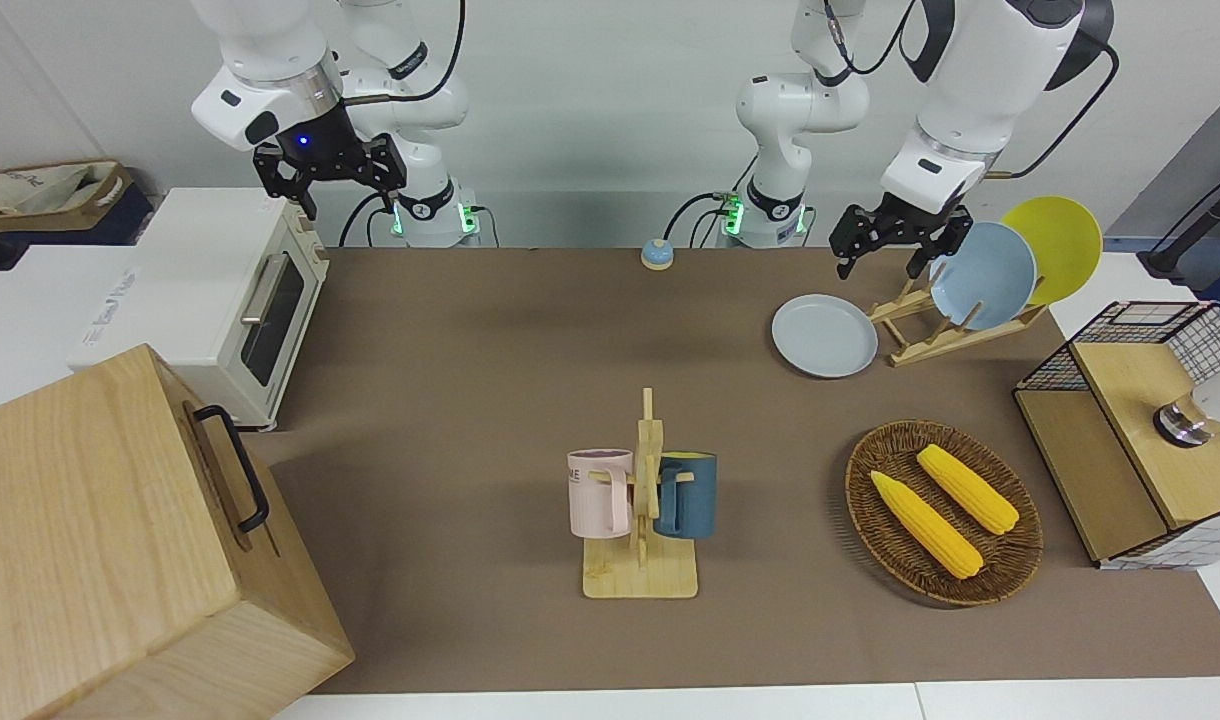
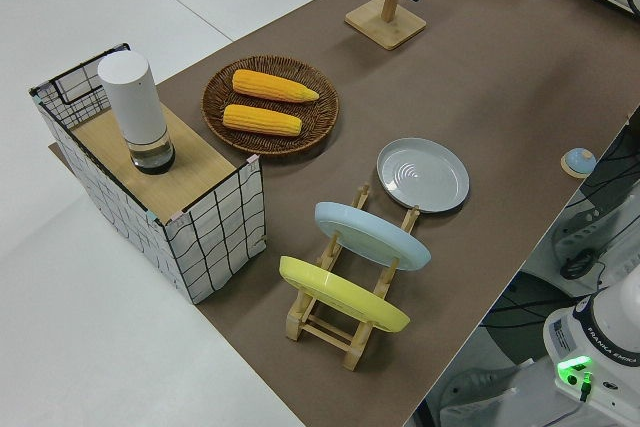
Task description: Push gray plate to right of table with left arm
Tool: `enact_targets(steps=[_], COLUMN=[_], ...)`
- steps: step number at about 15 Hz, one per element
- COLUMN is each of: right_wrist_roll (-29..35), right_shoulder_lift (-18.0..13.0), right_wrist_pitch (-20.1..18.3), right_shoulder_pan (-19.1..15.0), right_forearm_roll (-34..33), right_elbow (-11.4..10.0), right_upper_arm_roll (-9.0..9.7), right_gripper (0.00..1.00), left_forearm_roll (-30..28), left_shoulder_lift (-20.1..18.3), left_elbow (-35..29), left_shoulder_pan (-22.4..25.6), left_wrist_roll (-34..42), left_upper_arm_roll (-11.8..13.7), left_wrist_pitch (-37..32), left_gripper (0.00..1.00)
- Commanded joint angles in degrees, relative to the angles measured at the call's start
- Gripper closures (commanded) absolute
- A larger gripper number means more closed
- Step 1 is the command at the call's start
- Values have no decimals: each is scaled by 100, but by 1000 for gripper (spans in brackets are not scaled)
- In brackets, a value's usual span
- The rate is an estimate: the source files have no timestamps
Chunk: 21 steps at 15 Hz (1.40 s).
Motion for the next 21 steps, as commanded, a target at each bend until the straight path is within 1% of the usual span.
enact_targets(steps=[1, 8, 12, 14, 17, 20, 21], right_wrist_roll=[66, 66, 66, 66, 66, 66, 75], right_shoulder_lift=[-14, -14, -14, -14, -14, -14, -14], right_wrist_pitch=[-89, -89, -89, -89, -89, -89, -89], right_shoulder_pan=[-116, -107, -107, -107, -107, -116, -107], right_forearm_roll=[25, 25, 25, 25, 25, 25, 25], right_elbow=[53, 53, 53, 53, 53, 53, 53], right_upper_arm_roll=[92, 92, 92, 92, 92, 92, 92], right_gripper=[17, 17, 17, 17, 17, 17, 17], left_forearm_roll=[94, 94, 103, 103, 103, 207, 226], left_shoulder_lift=[-71, -124, -282, -475, -879, -1134, -1205], left_elbow=[39, 22, -118, -355, -961, -1471, -1682], left_shoulder_pan=[-13, -22, -48, -39, -74, -66, -31], left_wrist_roll=[-52, -43, 18, 45, 80, 483, 589], left_upper_arm_roll=[60, 51, 34, 34, 34, 34, 42], left_wrist_pitch=[-202, -326, -545, -537, -318, -46, 164], left_gripper=[7, 7, 7, 7, 7, 7, 7])
